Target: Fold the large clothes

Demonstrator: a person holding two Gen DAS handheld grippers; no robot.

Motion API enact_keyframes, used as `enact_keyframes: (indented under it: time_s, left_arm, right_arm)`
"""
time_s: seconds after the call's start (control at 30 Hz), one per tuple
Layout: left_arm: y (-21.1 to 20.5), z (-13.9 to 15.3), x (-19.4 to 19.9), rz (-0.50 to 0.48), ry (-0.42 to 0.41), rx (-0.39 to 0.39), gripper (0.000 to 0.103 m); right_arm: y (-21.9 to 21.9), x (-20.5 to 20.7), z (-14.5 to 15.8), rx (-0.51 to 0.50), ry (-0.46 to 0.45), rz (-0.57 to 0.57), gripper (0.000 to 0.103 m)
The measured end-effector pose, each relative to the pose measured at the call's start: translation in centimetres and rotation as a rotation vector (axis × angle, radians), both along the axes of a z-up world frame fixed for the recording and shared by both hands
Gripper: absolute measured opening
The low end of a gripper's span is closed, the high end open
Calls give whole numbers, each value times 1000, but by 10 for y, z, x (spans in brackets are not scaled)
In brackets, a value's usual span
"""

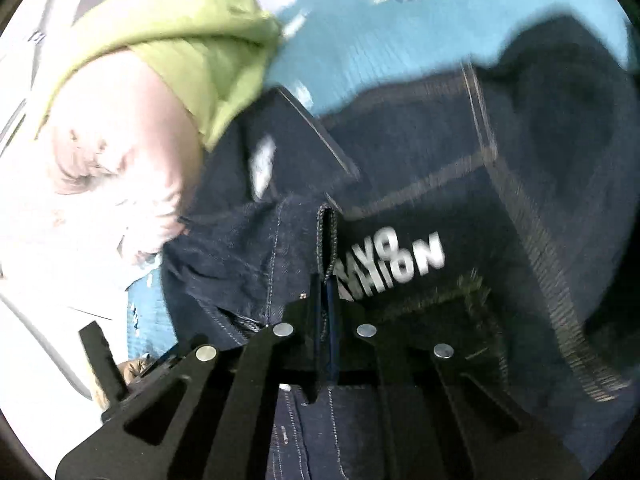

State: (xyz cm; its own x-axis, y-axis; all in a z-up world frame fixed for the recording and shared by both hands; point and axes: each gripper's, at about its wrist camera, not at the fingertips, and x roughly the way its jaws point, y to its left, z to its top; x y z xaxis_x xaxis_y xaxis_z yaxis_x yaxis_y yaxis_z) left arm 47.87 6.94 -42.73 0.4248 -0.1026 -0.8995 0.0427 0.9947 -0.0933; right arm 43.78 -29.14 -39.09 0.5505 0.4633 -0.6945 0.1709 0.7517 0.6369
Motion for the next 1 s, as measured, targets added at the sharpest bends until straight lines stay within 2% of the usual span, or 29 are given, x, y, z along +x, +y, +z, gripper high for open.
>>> enact_keyframes:
  time_s: [0.13, 0.27, 0.33, 0.43, 0.5, 0.53, 0.57, 0.6, 0.67, 0.7, 0.77, 0.8, 0.83, 0.87, 0.9, 1.0]
  left_arm:
    - [-3, 2, 1, -8, 1, -8, 89]
    - [-8, 4, 1, -69, -10, -14, 89]
    - [-14, 5, 2, -106, -2, -28, 89]
    - [-23, 1, 3, -134, 13, 63, 89]
    - [-26, 2, 4, -121, 17, 84, 89]
    - [-28, 5, 3, -115, 18, 79, 89]
    - [-30, 11, 1, -105, 7, 73, 89]
    - [-35, 22, -2, -92, -31, 77, 89]
    - [-47, 40, -8, -89, -85, 64, 89]
    - [-56, 48, -11, -89, -107, 44, 89]
    - [-82, 63, -15, -118, -142, -16, 89]
    - [-98, 66, -16, -145, -143, -45, 89]
    - [-118, 68, -16, -180, -136, -78, 89]
    - [-137, 66, -16, -210, -124, -92, 89]
    - [-156, 63, -16, -239, -107, -91, 89]
    - [-209, 58, -17, -327, -86, -124, 89]
  right_arm:
    - [-16, 13, 27, -46, -30, 3, 2]
    - [-34, 19, 45, -54, -46, -57, 2]
    - [-37, 31, 36, -101, -27, -46, 2]
    - [-38, 54, -11, -99, 102, -10, 3]
    - [-38, 59, -33, -95, 156, 14, 9]
    - [-41, 55, -33, -71, 124, 20, 10]
    - [-46, 50, -29, -52, 98, 22, 17]
    - [-54, 42, -19, -27, 56, 9, 34]
    - [-72, 25, 6, -37, -28, -13, 54]
    - [-84, 16, 21, -69, -56, -22, 54]
    - [-113, 4, 38, -129, -56, -71, 55]
    - [-132, -2, 46, -184, -40, -113, 58]
    - [-145, -5, 49, -232, -17, -141, 61]
    - [-166, -10, 52, -320, 34, -203, 62]
    - [-186, -13, 50, -363, 85, -255, 64]
    - [-233, -15, 36, -309, 199, -363, 65]
